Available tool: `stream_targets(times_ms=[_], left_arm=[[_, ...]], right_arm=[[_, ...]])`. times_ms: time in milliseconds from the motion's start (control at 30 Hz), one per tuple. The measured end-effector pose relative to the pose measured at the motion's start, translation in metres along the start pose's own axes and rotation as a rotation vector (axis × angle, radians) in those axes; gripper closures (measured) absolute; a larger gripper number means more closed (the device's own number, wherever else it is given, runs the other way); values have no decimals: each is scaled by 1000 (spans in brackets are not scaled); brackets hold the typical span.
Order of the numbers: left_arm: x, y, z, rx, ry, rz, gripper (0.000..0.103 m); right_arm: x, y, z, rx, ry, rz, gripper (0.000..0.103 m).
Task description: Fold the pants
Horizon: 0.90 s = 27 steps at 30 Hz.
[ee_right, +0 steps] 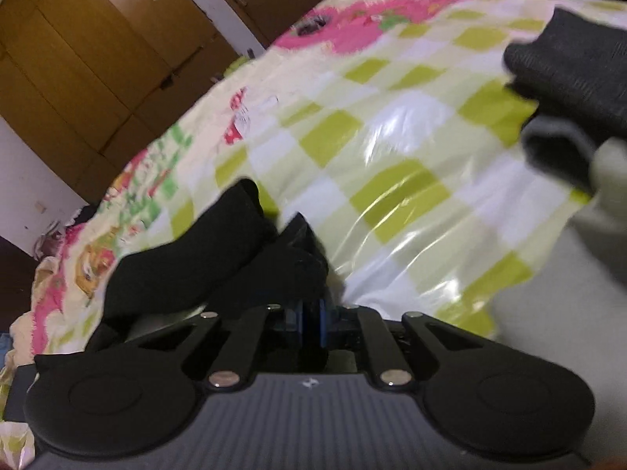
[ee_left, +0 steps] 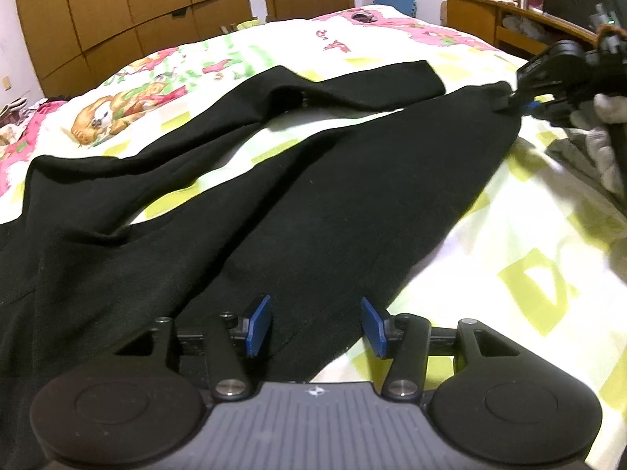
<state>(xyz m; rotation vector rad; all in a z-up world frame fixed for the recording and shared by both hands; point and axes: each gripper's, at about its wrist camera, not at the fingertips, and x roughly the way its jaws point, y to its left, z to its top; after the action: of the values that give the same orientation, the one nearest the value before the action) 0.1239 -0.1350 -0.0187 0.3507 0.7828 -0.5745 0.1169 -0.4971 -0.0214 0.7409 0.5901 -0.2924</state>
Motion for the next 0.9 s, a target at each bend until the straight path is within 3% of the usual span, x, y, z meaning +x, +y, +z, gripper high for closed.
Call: stream_targets(times_ms=[133,267,333,367,533,633,700,900], left_arm=[[-4,-18,2,14,-16,-58,39],[-4,-35,-2,40,-14,-111,37],[-5,-37,-4,43,-10,-113,37],[-8,-35,-5,42,-12,-113,37],[-33,5,-12,28,-36,-76,37],[-46,44,-17,26,-51,-17,37],[-51,76,-20,24,-58,47,35],[-50,187,-24,27,-54,247,31]], right_arm=[[-41,-21,7,3,-28,-34,96],[-57,-39,6,-55,2,-187,95],[-60,-44,5,-43,16,-237,89],[-63,-42,5,-49,10,-250,82],[-94,-9,5,-197,-116,-333,77],[-92,30,1,-351,-112,-275,73],[-75,69,-9,-470,-77,-200,63],[37,212,-52,-789,113,147,61]])
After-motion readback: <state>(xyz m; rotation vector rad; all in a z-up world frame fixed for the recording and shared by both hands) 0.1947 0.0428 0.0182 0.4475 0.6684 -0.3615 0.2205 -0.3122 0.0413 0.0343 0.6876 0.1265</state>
